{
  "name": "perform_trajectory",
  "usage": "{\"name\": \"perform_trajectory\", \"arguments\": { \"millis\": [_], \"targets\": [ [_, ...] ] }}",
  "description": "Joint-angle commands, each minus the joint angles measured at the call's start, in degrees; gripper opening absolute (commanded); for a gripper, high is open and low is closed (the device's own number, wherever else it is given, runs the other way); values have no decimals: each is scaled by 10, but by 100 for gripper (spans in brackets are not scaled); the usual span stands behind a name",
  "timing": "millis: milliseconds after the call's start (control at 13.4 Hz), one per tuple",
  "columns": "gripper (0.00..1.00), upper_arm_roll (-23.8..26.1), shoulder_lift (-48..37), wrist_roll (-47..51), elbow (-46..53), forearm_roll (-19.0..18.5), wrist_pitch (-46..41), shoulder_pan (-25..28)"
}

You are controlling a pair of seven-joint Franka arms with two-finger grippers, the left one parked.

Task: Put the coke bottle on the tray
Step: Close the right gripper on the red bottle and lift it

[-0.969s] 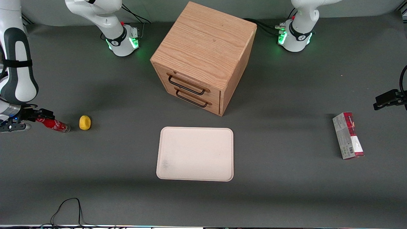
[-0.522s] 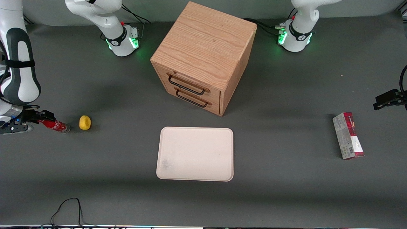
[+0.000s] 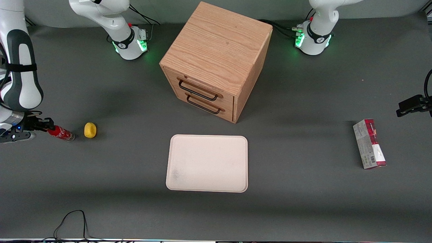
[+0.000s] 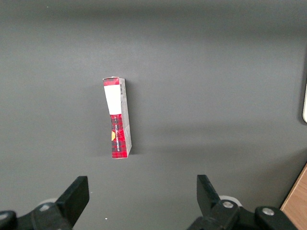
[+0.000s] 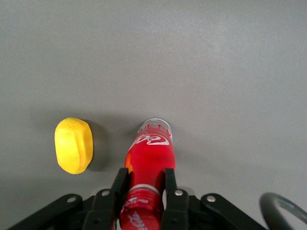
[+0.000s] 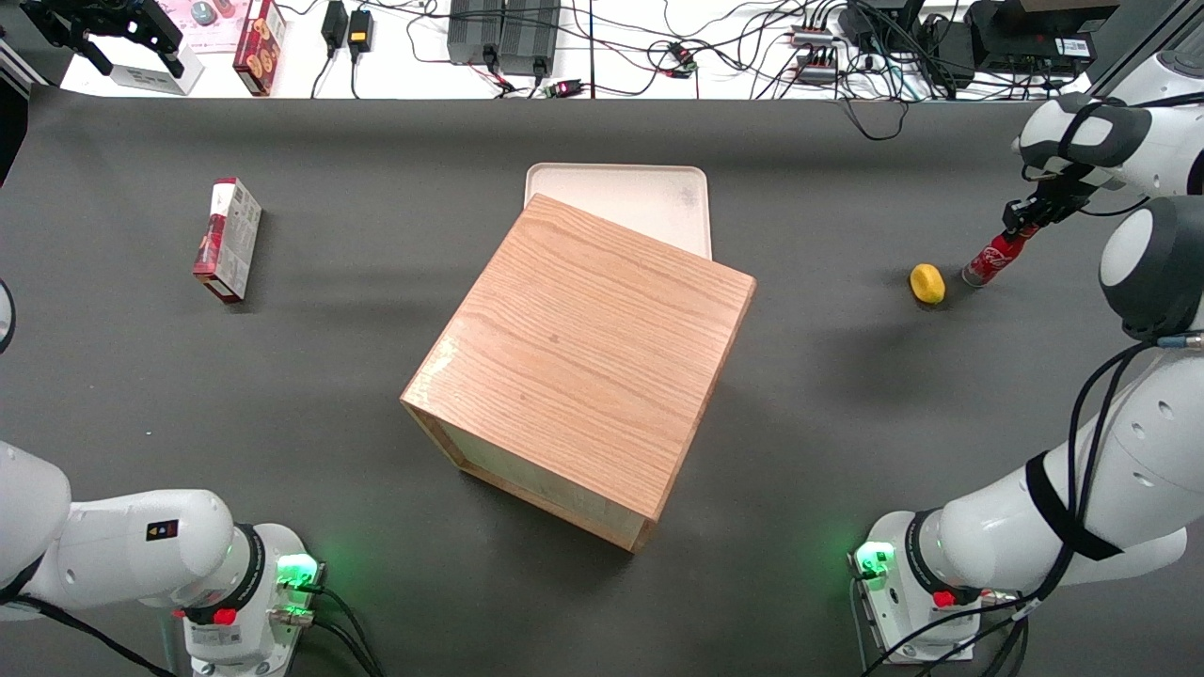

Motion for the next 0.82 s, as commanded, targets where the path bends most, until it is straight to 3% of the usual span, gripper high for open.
{"name": "perform_trajectory", "arguments": {
  "millis": [0, 745],
  "targets": [
    [0, -6, -6, -27, 56, 13, -52, 3],
    [0, -23, -15, -28, 462, -12, -515, -4]
  ]
}}
